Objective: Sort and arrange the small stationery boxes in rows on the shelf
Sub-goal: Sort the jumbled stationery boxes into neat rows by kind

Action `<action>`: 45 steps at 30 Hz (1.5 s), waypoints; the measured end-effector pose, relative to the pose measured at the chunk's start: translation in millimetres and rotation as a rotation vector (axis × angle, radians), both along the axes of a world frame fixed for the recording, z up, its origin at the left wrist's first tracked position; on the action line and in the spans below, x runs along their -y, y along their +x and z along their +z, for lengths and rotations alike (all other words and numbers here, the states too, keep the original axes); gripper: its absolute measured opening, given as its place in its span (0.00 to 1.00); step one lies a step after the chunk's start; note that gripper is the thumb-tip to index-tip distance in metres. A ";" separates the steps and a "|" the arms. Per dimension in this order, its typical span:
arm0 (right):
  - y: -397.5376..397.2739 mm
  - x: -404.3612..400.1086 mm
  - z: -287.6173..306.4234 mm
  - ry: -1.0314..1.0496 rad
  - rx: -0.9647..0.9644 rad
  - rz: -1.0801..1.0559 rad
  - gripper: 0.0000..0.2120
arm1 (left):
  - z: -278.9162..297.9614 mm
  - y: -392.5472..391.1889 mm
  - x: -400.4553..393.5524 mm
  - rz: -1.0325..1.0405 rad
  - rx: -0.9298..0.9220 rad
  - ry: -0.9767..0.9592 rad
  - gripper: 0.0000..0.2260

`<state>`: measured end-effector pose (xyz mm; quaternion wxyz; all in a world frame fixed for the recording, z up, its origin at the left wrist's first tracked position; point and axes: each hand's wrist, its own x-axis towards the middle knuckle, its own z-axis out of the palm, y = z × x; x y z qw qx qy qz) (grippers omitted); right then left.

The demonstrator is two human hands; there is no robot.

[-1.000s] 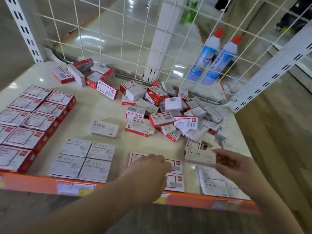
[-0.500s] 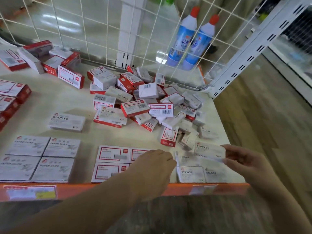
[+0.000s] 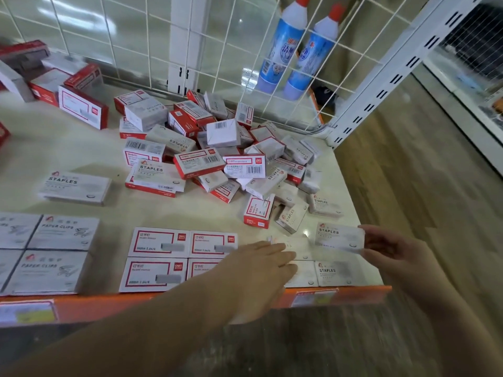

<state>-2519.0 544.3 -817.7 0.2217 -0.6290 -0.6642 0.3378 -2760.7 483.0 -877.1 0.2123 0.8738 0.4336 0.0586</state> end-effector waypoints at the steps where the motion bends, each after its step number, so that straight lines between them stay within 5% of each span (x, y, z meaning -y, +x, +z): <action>1: 3.3 -0.8 -0.8 -0.017 0.021 0.012 0.16 | -0.9 2.8 -0.9 -0.011 0.004 0.008 0.26; 17: 0.4 -21.8 -15.0 -0.244 0.084 0.112 0.21 | 0.4 25.1 -22.0 0.014 0.007 0.043 0.22; 26: -7.4 -20.1 -25.7 -0.178 0.139 0.079 0.11 | 3.3 30.3 -27.6 -0.007 0.009 0.118 0.22; 45: -14.1 -20.9 -33.6 -0.166 0.223 0.111 0.09 | 0.6 37.2 -28.6 -0.048 -0.028 0.170 0.22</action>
